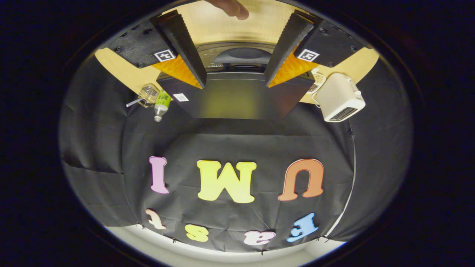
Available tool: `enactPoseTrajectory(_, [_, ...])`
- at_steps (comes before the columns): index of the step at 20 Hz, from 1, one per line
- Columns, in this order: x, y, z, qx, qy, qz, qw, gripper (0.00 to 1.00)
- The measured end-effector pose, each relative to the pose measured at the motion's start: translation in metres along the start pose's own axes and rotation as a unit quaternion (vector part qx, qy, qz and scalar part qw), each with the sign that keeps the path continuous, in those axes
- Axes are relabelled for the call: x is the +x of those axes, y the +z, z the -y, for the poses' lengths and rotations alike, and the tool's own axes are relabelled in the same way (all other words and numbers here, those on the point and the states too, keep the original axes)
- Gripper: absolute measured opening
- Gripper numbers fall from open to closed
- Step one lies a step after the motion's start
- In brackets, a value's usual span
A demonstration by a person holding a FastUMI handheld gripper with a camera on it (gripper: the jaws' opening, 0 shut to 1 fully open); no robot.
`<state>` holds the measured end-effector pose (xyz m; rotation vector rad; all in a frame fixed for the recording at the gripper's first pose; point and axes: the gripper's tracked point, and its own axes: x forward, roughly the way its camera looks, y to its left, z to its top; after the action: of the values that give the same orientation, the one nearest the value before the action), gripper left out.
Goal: Open the toaster oven, put the food inside, and close the toaster oven door.
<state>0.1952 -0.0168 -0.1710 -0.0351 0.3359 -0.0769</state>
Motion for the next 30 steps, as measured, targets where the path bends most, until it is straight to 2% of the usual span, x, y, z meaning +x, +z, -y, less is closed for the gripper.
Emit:
enactPoseTrajectory(4, [0.027,-0.026,0.002,-0.008,-0.017,-0.036,0.999,1.00])
enactPoseTrajectory(6, [0.030,-0.033,-0.012,0.004,0.003,-0.049,0.999,1.00])
enactPoseTrajectory(10, [0.031,-0.043,-0.015,0.009,-0.001,-0.067,0.998,1.00])
enactPoseTrajectory(18, [0.002,-0.061,-0.014,0.012,0.019,-0.069,0.997,1.00])
enactPoseTrajectory(22, [-0.021,-0.078,-0.011,0.010,0.046,-0.052,0.998,1.00])
enactPoseTrajectory(30, [-0.054,-0.132,-0.006,-0.007,0.055,-0.046,0.997,1.00])
